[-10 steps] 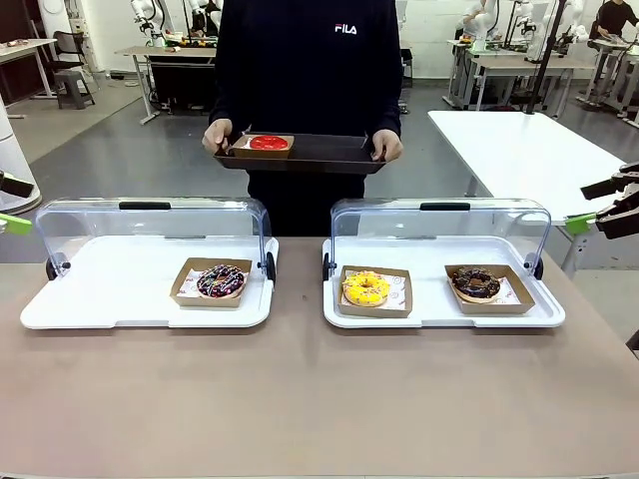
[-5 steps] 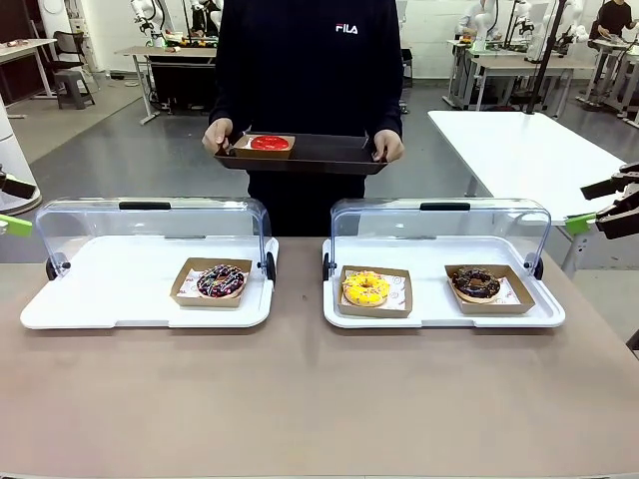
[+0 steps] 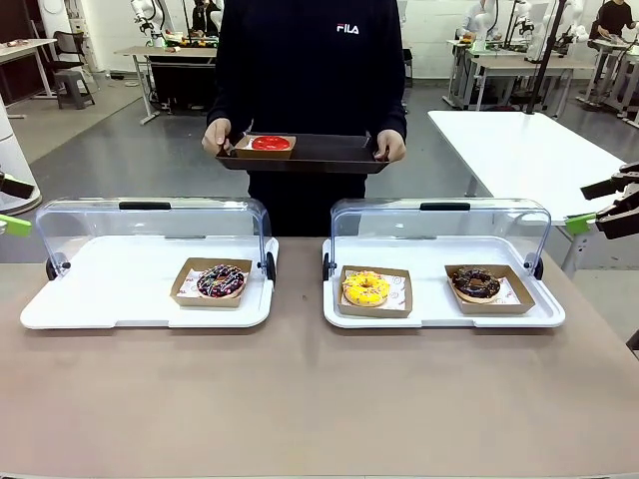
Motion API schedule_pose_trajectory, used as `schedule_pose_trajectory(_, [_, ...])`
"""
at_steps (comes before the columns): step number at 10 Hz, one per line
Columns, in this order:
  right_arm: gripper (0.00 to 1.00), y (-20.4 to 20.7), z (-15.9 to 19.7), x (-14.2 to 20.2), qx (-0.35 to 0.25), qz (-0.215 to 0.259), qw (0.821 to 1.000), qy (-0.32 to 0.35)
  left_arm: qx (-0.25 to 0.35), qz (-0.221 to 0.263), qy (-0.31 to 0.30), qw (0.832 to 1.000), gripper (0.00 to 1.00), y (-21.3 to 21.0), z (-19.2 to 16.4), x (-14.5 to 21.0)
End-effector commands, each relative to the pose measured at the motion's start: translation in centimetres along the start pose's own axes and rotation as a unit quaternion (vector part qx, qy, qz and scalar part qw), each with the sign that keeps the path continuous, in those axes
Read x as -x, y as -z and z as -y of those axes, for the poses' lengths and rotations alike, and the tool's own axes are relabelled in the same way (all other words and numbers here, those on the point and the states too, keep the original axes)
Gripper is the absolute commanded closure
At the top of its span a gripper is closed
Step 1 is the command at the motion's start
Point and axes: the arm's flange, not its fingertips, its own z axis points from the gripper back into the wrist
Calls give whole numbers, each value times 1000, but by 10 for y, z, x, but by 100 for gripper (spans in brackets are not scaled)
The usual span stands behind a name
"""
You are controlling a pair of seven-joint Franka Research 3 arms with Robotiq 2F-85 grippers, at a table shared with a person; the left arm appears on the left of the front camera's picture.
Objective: Provide the desired donut to the person.
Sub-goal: Pick up and lift the Paper togo box containing the Donut pointed at by the person.
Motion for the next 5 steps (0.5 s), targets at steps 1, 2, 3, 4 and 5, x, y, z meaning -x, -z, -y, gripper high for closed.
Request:
schedule_pose_trajectory(1, [0, 2, 0, 2, -4, 10, 1000, -1, 0, 10, 2, 1000, 0, 0, 1, 0])
schedule_pose_trajectory(2, [0, 2, 0, 2, -4, 10, 1000, -1, 0, 10, 2, 1000, 0, 0, 1, 0])
schedule_pose_trajectory(3, [0, 2, 0, 2, -4, 10, 1000, -1, 0, 10, 2, 1000, 0, 0, 1, 0])
schedule_pose_trajectory(4, [0, 2, 0, 2, -4, 10, 1000, -1, 0, 10, 2, 1000, 0, 0, 1, 0])
schedule_pose_trajectory(5, [0, 2, 0, 2, -4, 10, 1000, -1, 0, 10, 2, 1000, 0, 0, 1, 0])
